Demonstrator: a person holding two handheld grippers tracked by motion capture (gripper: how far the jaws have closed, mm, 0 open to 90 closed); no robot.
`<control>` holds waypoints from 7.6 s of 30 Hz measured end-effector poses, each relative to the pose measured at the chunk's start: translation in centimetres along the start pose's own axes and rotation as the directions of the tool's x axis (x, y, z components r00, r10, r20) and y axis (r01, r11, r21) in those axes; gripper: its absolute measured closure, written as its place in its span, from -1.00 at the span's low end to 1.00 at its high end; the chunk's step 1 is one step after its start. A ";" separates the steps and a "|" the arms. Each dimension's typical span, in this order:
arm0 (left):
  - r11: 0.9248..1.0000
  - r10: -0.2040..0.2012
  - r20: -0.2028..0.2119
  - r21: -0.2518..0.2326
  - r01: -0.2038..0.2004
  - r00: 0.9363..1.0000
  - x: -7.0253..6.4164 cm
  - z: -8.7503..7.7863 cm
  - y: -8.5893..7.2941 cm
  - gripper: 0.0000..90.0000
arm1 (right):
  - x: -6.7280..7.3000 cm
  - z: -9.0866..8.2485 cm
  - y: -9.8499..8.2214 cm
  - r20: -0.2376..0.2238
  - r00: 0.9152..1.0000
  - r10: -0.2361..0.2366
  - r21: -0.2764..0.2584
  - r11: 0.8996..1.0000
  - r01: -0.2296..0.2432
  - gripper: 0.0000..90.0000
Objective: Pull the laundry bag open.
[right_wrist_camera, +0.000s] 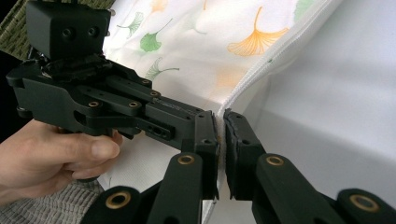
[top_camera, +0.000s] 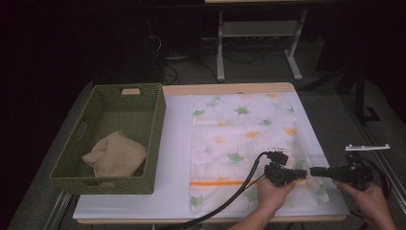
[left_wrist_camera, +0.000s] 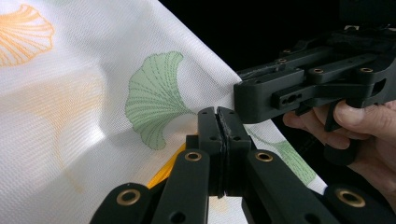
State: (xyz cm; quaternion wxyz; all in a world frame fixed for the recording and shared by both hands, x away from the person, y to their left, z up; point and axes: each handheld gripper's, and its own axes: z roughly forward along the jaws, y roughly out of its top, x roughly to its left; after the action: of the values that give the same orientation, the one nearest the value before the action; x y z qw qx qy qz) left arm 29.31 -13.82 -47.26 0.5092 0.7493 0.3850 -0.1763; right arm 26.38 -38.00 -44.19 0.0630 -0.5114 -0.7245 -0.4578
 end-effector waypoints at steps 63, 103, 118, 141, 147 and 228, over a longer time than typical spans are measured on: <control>0.984 0.116 -0.149 0.152 -0.093 0.982 1.0 -4.3 0.1 1.00 | -0.2 -0.3 -0.1 0.141 0.990 -0.011 0.047 0.999 0.004 0.88; 0.988 0.116 -0.220 0.125 -0.090 0.969 3.0 -9.3 -1.1 1.00 | 0.5 -0.1 0.4 0.213 0.976 -0.041 0.054 0.998 0.030 0.88; 0.990 0.113 -0.256 0.108 -0.088 0.960 3.9 -11.8 -1.2 1.00 | 0.5 -0.1 0.5 0.242 0.969 -0.044 0.055 0.998 0.032 0.88; 0.988 0.130 -0.291 0.120 -0.099 0.948 4.8 -14.5 -1.7 1.00 | 0.9 -0.3 0.4 0.278 0.959 -0.061 0.063 0.997 0.045 0.88; 0.987 0.135 -0.304 0.121 -0.102 0.943 4.9 -15.5 -2.0 1.00 | 1.0 -0.3 0.4 0.284 0.957 -0.068 0.068 0.996 0.050 0.88; 0.992 0.128 -0.419 0.036 -0.124 0.899 6.1 -25.3 -4.3 0.83 | 3.8 -0.2 0.7 0.234 0.953 -0.192 0.054 0.981 0.184 0.38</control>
State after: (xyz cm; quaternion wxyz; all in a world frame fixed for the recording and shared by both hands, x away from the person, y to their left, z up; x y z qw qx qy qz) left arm 26.75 12.11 -43.34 0.4215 0.7950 0.4357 0.0210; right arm 25.09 -35.55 -41.51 -0.0601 -0.4903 -0.7794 -0.3855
